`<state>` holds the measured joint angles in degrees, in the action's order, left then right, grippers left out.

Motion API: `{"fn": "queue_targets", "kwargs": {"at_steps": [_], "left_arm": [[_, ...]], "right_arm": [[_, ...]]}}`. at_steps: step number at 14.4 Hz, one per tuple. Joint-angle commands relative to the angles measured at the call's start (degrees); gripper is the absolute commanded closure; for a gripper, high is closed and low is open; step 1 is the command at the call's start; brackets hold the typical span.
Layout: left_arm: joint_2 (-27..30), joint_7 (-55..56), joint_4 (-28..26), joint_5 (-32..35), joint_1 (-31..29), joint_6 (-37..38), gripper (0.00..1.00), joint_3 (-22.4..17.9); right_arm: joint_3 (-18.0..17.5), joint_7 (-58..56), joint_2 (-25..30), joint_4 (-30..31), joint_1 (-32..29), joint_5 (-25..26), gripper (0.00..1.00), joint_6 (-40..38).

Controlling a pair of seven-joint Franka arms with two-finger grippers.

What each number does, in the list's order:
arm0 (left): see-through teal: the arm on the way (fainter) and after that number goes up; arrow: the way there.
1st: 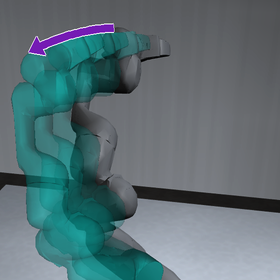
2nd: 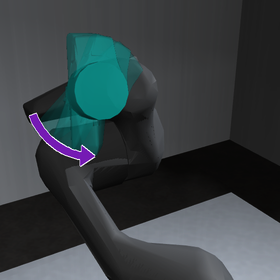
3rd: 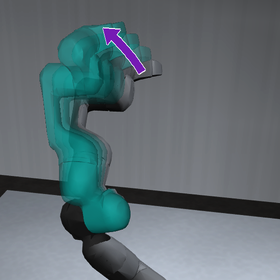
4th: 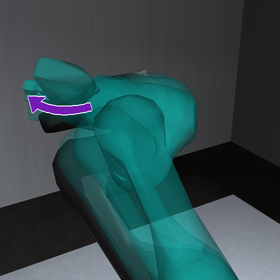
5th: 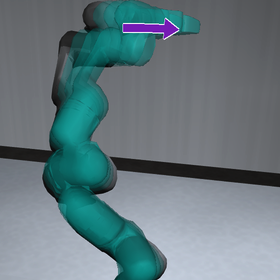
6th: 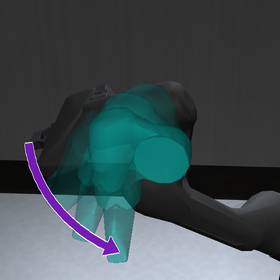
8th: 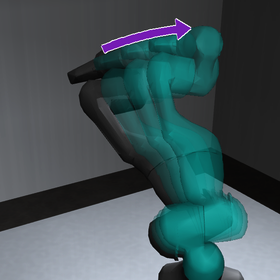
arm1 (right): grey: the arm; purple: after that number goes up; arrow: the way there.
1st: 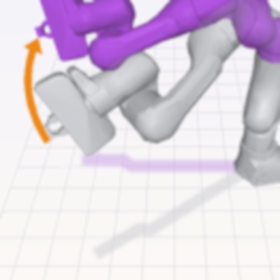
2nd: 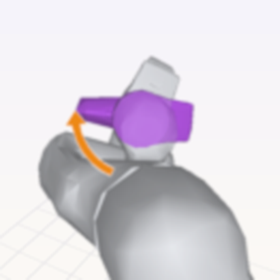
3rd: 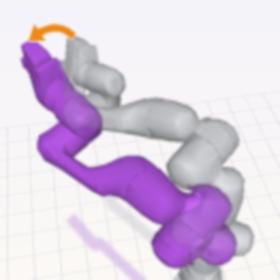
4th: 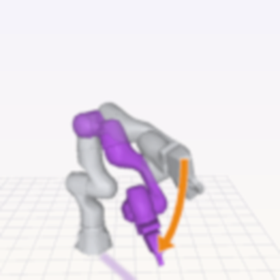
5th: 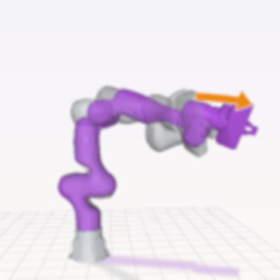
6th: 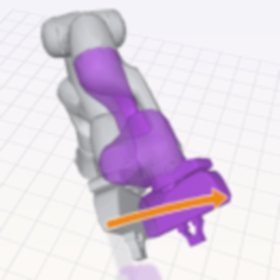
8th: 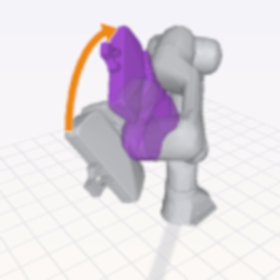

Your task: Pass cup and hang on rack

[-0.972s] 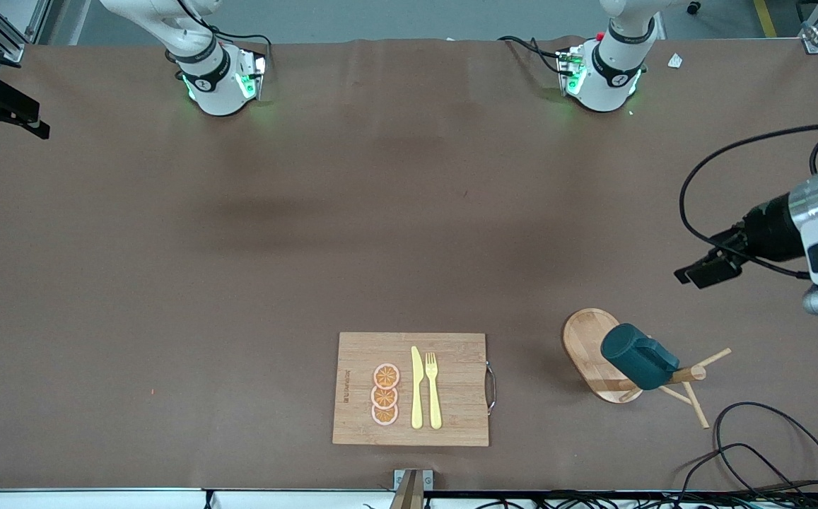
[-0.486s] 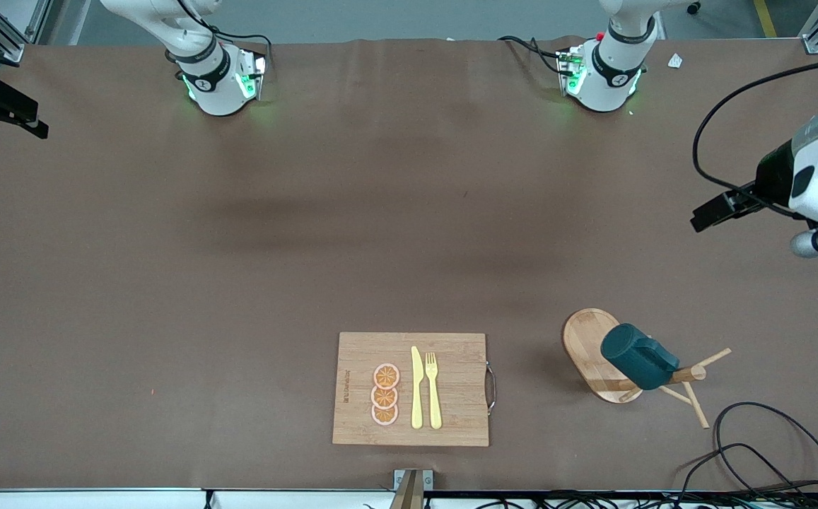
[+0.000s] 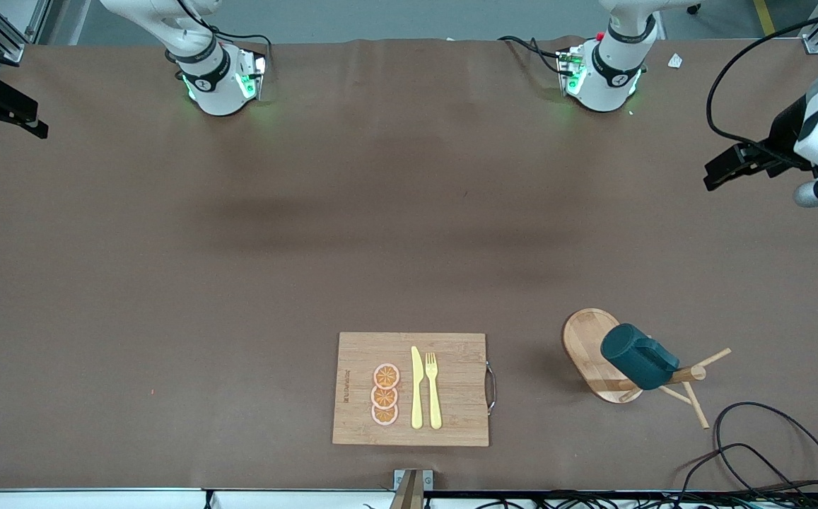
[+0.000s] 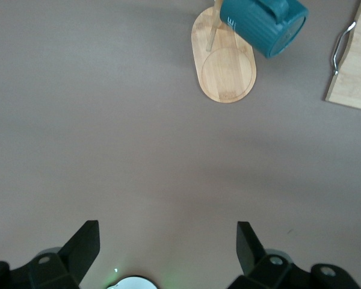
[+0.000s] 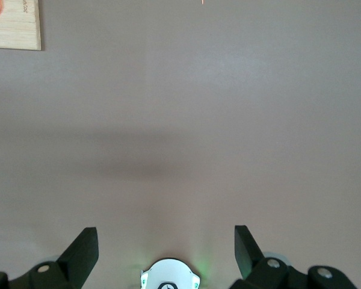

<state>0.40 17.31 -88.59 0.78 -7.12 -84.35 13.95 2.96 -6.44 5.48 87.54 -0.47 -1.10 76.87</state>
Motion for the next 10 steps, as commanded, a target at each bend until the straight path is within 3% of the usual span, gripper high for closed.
{"fn": "queue_targets", "kwargs": {"at_steps": [1,10], "left_arm": [[2.4,-1.3,-1.6,-0.6,0.4,1.7,0.0,-0.1],[3.8,-10.8,-0.9,-2.3,-0.2,2.8,0.0,-0.2]], "right_arm": [[-0.3,0.3,1.2,0.8,-0.3,-0.1,0.0,0.0],[-0.4,-0.3,1.2,0.9,0.2,1.9,0.0,-0.7]]}}
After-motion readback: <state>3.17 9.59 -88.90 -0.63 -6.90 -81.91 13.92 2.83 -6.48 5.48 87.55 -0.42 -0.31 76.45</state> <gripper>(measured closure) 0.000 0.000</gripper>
